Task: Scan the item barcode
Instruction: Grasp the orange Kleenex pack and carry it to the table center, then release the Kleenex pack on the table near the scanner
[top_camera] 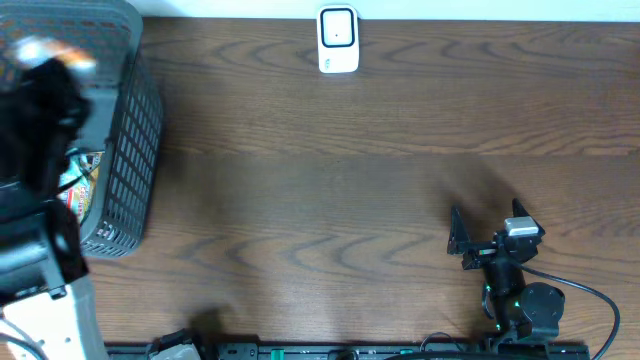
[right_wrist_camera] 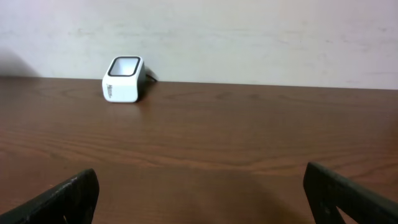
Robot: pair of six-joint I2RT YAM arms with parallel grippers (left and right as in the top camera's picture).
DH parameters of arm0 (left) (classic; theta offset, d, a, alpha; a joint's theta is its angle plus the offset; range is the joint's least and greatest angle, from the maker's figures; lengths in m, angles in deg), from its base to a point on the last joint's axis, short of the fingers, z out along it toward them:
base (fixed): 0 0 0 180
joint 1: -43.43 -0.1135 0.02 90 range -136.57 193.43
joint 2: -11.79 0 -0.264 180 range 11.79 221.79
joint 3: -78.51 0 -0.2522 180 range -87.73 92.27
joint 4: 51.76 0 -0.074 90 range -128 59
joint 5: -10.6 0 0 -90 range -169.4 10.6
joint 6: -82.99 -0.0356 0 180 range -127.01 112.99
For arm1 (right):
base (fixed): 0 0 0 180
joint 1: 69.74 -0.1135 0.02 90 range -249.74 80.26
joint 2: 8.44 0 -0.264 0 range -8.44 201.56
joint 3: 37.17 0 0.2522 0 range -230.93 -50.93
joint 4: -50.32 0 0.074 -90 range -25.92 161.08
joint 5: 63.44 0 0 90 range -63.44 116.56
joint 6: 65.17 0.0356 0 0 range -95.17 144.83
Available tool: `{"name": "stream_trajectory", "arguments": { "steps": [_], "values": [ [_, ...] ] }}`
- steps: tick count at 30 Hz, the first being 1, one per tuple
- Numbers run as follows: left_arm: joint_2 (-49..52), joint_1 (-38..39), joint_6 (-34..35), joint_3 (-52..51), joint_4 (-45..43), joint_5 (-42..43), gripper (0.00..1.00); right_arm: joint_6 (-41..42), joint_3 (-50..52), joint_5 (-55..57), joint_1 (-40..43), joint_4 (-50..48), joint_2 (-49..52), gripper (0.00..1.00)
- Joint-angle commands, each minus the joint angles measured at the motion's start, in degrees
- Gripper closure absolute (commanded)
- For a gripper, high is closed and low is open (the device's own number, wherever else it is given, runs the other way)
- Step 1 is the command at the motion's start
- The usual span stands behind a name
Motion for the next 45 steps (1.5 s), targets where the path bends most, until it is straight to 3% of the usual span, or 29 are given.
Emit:
{"name": "stream_trajectory", "arguments": {
  "steps": [1, 10, 22, 30, 31, 33, 36, 45],
  "values": [
    [1.7, 8.87, -2.82, 0.37, -0.81, 0.79, 0.93, -0.61, 0.09, 0.02, -0.48, 0.22, -0.2, 0.01],
    [13.79, 27.3, -13.9, 0.37, 2.93, -0.2, 0.93, -0.61, 0.09, 0.02, -0.48, 0.22, -0.2, 0.01],
    [38.53, 40.19, -14.34, 0.37, 4.63, -1.25, 0.92, -0.61, 0.09, 0.02, -0.48, 0.22, -0.2, 0.01],
    [48.65, 44.33, -14.29, 0.37, 3.06, -1.25, 0.92, -0.61, 0.09, 0.02, -0.48, 0.22, -0.2, 0.01],
    [48.85, 44.46, -14.32, 0.37, 3.06, -1.25, 0.91, -0.61, 0.09, 0.02, -0.48, 0.22, -0.2, 0.01],
    [48.81, 44.57, -14.29, 0.37, 3.06, -1.22, 0.68, -0.61, 0.09, 0.02, -0.48, 0.22, -0.2, 0.01],
    [48.65, 44.57, -14.27, 0.37, 3.17, -0.94, 0.5, -0.61, 0.09, 0.02, -0.48, 0.22, -0.2, 0.01],
    [44.37, 44.28, -14.34, 2.45, 3.37, 1.97, 0.48, -0.61, 0.09, 0.02, -0.48, 0.22, -0.2, 0.01]
  ]
}}
